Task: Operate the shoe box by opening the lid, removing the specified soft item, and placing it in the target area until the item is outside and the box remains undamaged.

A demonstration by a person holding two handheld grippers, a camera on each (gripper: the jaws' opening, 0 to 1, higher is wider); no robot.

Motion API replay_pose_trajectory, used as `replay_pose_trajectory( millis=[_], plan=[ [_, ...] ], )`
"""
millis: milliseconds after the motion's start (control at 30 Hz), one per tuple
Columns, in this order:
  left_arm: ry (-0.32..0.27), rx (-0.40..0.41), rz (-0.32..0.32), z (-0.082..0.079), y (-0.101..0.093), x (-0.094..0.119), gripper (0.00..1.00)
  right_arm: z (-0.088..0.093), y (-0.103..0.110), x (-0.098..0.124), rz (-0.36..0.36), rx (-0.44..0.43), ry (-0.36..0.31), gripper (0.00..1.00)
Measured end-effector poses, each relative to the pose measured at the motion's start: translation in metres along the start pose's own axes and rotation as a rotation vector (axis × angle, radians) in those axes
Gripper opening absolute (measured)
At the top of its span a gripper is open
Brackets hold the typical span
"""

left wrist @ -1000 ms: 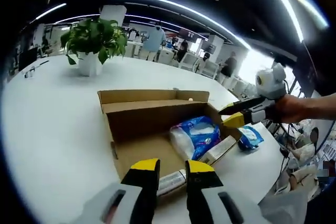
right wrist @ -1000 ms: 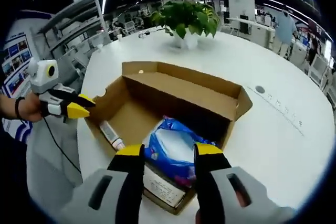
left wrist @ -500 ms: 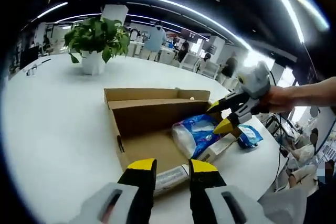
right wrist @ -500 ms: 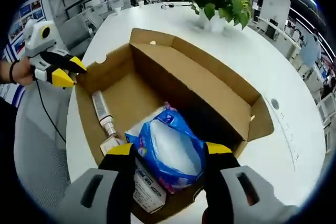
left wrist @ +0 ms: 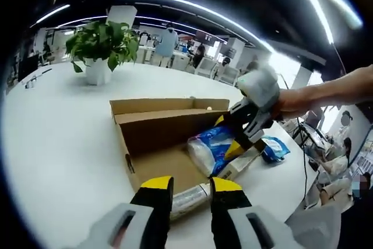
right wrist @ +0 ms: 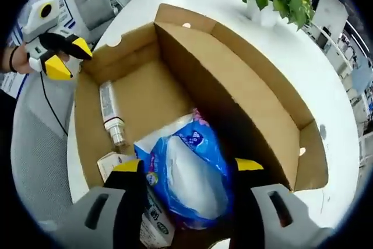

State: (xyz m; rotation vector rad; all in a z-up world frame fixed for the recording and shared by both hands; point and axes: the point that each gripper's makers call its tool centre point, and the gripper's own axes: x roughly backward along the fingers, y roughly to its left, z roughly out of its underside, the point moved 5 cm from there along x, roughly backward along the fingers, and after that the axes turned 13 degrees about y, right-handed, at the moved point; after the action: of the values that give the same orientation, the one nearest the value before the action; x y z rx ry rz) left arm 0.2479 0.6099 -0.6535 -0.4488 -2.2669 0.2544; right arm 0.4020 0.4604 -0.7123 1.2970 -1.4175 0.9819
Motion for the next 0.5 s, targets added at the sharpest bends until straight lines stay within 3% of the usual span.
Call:
replay_pose_trajectory(
  millis=[100,233,367,500],
  plan=[
    [0.005,0.01,0.002,0.002,0.002,-0.002,0.25,-0.004,0.001,-0.006,-0.01,0.061,0.03,0.59],
    [0.009,0.017,0.001,0.007,0.003,-0.003,0.25,-0.005,0.0,-0.012,-0.03,0.077,0.053,0.59],
    [0.024,0.025,-0.003,0.013,0.004,-0.003,0.25,-0.007,0.003,-0.02,-0.02,0.189,0.097,0.6],
    [0.015,0.035,-0.007,0.013,0.004,-0.001,0.24,-0.01,0.003,-0.024,-0.028,0.211,0.122,0.61]
  ],
)
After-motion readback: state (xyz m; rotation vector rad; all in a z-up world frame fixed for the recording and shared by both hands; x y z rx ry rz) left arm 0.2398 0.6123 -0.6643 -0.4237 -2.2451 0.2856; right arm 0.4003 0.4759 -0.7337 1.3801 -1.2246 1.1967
